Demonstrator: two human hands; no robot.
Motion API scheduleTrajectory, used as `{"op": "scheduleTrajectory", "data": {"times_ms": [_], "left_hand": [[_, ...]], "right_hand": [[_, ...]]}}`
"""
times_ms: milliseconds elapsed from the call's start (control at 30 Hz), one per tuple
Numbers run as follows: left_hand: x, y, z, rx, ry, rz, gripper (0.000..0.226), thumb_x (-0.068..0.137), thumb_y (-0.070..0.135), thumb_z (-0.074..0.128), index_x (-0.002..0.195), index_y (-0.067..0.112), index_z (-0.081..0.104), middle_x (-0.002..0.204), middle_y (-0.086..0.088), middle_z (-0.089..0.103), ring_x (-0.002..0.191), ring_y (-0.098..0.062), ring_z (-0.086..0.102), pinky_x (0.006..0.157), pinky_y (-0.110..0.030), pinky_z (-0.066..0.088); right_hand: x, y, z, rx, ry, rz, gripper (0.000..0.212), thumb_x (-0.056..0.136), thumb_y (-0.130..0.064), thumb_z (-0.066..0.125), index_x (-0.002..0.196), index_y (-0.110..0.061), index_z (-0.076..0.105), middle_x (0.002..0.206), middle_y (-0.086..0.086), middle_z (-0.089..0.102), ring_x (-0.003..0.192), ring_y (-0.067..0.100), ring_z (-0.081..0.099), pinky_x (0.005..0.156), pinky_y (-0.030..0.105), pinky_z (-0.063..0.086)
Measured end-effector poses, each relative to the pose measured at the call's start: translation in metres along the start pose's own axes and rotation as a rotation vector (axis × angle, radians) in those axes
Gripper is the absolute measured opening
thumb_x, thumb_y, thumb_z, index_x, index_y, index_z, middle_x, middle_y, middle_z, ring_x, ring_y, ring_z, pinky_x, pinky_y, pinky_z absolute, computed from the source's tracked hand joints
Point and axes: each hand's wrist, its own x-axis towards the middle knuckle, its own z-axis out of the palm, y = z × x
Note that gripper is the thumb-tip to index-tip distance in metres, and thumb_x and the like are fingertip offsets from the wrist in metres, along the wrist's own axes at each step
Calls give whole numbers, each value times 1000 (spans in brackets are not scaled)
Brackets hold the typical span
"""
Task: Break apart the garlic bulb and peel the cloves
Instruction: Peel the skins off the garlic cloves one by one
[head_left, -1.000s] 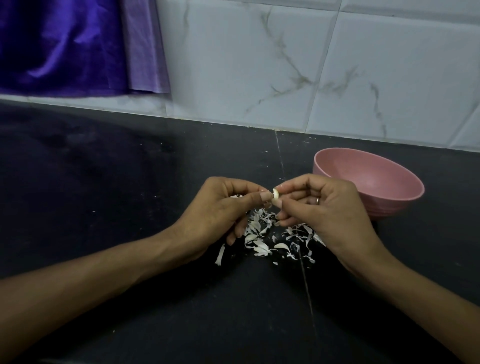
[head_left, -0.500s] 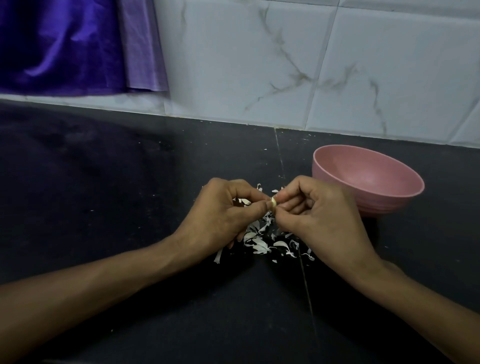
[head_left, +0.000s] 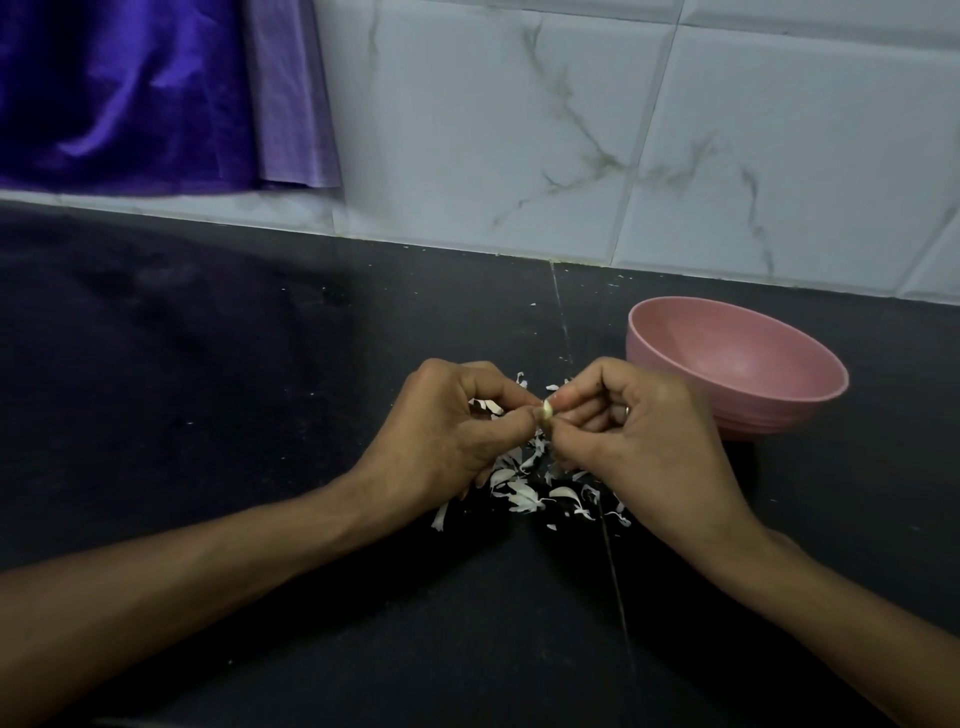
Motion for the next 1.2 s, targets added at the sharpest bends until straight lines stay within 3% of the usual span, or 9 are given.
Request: {"op": "scheduleTrajectory", "data": {"times_ms": [233, 433, 567, 633, 800, 967, 1200], "left_hand": [[1, -1, -2, -18, -14, -16, 12, 86, 19, 73, 80, 8, 75, 62, 1, 61, 37, -13, 48, 36, -19, 36], [3, 1, -5, -64, -29, -51, 12, 87, 22, 72, 79, 14, 75, 59, -28, 57, 37, -22, 43, 35, -19, 35], [3, 3, -8, -61, -33, -72, 12, 87, 24, 70, 81, 15, 75, 46, -16, 52, 33, -16, 41, 35, -18, 35], [3, 3, -8, -35, -22, -41, 11, 88, 24, 71, 81, 15, 74, 49, -14, 56, 32, -13, 42, 35, -18, 35], [2, 2, -8, 143, 11, 136, 7, 87, 15, 72, 80, 17, 75, 63, 18, 64, 38, 0, 48, 42, -10, 34], [2, 1, -7, 233, 14, 220, 6, 86, 17, 73, 82, 18, 77, 76, 12, 67, 45, 1, 50, 48, -7, 34], [5, 1, -8, 35, 4, 27, 11, 88, 19, 71, 81, 11, 74, 51, 11, 60, 32, -5, 44, 36, -14, 32]], "right_hand": [[1, 1, -3, 43, -23, 40, 24, 76, 6, 75, 74, -17, 69, 67, 4, 70, 58, 25, 69, 57, 29, 60], [6, 1, -8, 215, -92, 142, 11, 79, 0, 77, 82, -9, 70, 72, 9, 72, 64, 22, 72, 60, 29, 60], [8, 1, -11, 380, -149, 251, 13, 78, 0, 74, 91, -1, 70, 78, 17, 72, 67, 24, 71, 64, 29, 60], [8, 1, -12, 414, -167, 285, 15, 78, -2, 74, 93, -1, 70, 80, 19, 73, 69, 24, 71, 66, 30, 61], [9, 2, -12, 432, -172, 323, 13, 82, -2, 71, 95, 1, 69, 85, 22, 73, 73, 27, 71, 72, 38, 62], [8, 3, -11, 421, -149, 326, 12, 81, -1, 72, 92, 1, 69, 80, 22, 72, 71, 27, 72, 68, 34, 62], [9, 2, -12, 440, -154, 333, 13, 84, 0, 69, 96, 3, 69, 84, 21, 73, 74, 27, 73, 69, 33, 62]]}}
